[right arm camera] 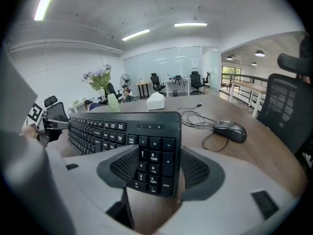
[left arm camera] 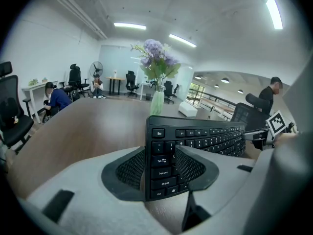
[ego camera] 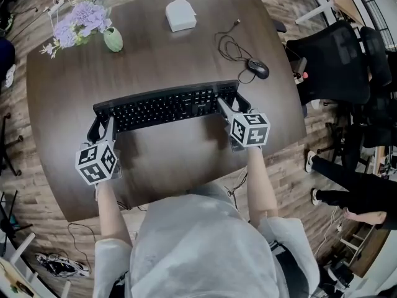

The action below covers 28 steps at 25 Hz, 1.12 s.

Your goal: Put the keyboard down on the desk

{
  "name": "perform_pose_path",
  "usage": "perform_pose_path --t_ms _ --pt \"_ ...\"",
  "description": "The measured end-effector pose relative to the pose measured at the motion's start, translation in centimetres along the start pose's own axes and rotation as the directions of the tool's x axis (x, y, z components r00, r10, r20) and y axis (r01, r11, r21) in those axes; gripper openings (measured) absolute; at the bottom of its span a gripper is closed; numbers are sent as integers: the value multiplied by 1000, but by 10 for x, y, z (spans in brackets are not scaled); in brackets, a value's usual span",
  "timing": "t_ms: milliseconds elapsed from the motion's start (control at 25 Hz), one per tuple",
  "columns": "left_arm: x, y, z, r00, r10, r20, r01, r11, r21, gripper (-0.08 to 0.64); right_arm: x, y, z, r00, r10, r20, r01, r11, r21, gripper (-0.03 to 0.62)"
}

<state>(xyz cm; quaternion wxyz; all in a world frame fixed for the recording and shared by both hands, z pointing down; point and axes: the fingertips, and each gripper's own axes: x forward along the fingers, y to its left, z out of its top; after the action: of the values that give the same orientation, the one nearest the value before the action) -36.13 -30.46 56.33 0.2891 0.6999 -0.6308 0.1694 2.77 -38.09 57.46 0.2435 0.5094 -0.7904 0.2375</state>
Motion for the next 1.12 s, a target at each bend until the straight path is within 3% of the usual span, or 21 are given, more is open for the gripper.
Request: perform_pose_path --t_ms 1120 --pt "50 18 -18 996 21 -91 -27 997 -66 176 56 -11 -3 993 -18 -115 20 1000 14 241"
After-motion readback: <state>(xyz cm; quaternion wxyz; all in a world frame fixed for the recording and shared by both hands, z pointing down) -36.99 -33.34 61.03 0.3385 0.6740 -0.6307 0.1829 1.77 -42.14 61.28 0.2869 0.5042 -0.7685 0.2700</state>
